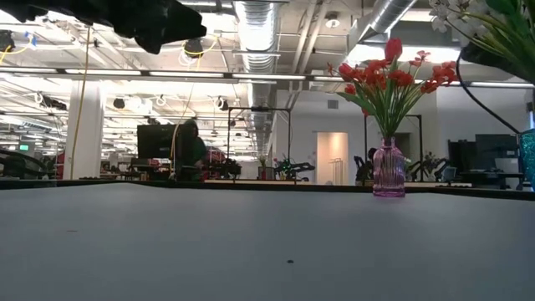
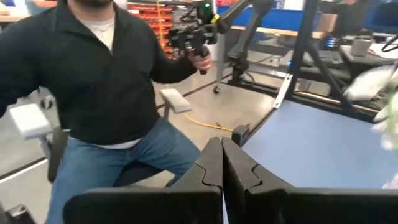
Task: Sort flowers into vase by color
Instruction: Return to Home Position
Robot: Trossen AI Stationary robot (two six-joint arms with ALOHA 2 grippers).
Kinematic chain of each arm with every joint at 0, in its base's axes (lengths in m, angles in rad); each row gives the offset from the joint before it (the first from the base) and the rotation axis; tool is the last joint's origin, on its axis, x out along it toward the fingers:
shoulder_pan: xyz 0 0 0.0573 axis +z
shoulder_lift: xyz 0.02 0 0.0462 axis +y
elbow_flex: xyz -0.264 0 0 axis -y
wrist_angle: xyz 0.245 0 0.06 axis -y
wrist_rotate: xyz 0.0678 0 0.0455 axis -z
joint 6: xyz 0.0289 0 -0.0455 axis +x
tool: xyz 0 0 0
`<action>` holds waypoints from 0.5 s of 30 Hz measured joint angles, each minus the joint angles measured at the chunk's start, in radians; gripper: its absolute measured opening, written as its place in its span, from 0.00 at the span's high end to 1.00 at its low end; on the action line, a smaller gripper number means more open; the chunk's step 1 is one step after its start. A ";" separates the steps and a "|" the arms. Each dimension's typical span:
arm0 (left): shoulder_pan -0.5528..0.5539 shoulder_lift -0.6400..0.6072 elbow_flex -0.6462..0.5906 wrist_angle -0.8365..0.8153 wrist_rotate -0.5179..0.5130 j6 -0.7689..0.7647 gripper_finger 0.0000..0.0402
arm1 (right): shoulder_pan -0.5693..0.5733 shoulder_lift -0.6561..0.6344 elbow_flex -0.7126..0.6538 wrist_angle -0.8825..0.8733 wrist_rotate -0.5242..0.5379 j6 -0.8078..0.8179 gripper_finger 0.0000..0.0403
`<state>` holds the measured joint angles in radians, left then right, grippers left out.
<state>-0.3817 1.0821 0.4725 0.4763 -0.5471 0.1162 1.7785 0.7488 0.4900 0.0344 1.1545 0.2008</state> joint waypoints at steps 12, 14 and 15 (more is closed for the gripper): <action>0.038 0.000 0.000 0.013 0.037 -0.141 0.59 | 0.106 -0.043 -0.263 0.486 -0.104 -0.350 0.95; 0.041 0.000 0.000 0.016 0.035 -0.150 0.59 | 0.096 -0.043 -0.303 0.564 -0.160 -0.410 0.95; 0.043 0.000 0.000 0.016 0.034 -0.160 0.59 | 0.089 -0.044 -0.325 0.594 -0.185 -0.416 0.95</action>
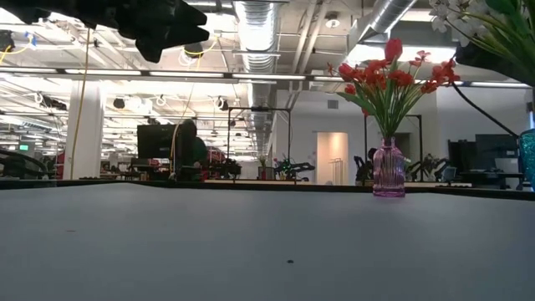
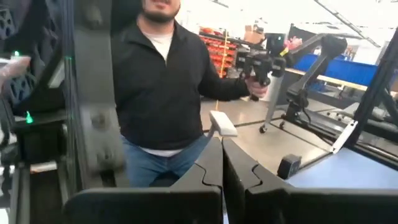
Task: Sort flowers into vase by color
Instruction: Return to Home Position
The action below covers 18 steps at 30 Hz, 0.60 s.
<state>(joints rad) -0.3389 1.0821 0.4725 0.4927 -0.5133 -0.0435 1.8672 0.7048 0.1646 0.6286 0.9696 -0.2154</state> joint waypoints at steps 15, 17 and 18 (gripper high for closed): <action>0.006 0.000 0.000 0.005 -0.008 -0.040 0.59 | -0.185 -0.034 -0.156 0.165 -0.135 0.097 0.95; 0.006 0.000 0.000 0.009 -0.008 -0.036 0.59 | -0.206 -0.052 -0.157 0.111 -0.134 0.184 0.95; 0.006 0.000 0.000 0.012 -0.008 -0.035 0.59 | -0.215 -0.064 -0.157 0.086 -0.134 0.222 0.95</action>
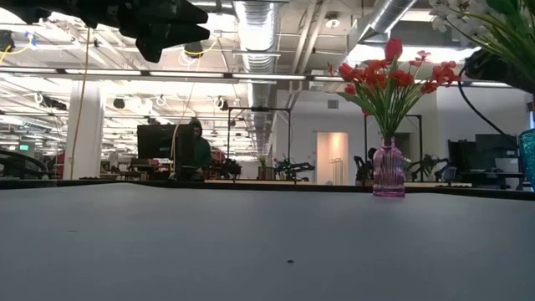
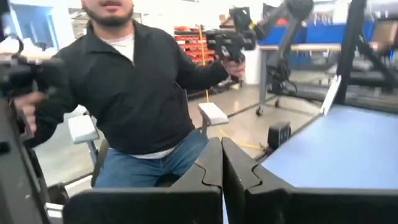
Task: Sort flowers into vase by color
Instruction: Return to Home Position
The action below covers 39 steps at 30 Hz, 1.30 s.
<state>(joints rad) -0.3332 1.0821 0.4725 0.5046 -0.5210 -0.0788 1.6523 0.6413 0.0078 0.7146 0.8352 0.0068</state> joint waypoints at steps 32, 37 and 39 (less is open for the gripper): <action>-0.046 -0.117 -0.011 -0.039 0.009 0.166 0.59 | 0.008 -0.059 -0.002 -0.497 0.024 0.257 0.91; -0.068 -0.246 -0.123 -0.029 -0.031 0.161 0.59 | 0.008 -0.059 -0.002 -0.498 0.024 0.255 0.91; -0.071 -0.301 -0.173 -0.007 -0.035 0.145 0.59 | 0.008 -0.059 -0.002 -0.498 0.024 0.255 0.91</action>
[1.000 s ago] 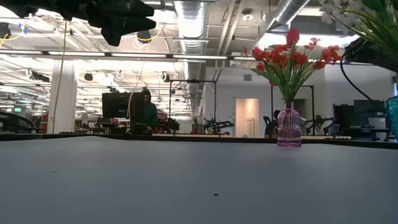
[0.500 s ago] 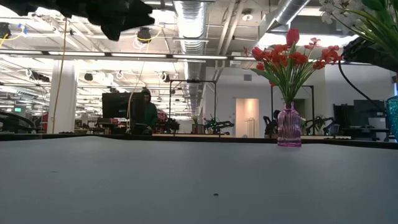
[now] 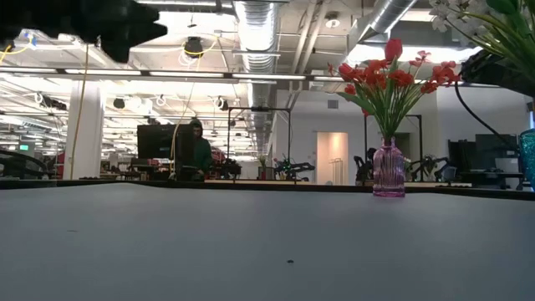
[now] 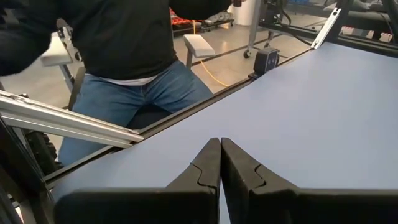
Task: Sort flowers into vase by color
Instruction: Return to Home Position
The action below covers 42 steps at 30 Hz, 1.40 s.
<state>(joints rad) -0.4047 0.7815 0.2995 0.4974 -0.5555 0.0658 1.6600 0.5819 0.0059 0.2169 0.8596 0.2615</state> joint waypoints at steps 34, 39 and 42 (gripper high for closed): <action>0.002 -0.462 -0.286 -0.118 0.173 0.003 0.59 | 0.000 0.000 0.000 -0.001 0.000 0.001 0.91; 0.002 -0.462 -0.286 -0.205 0.173 0.003 0.59 | 0.000 0.000 0.000 -0.001 0.000 0.001 0.91; 0.002 -0.462 -0.286 -0.281 0.173 0.002 0.59 | 0.000 0.000 0.000 0.000 0.000 0.001 0.91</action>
<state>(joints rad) -0.4030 0.3195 0.0135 0.2169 -0.3829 0.0676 1.6600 0.5821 0.0055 0.2165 0.8597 0.2623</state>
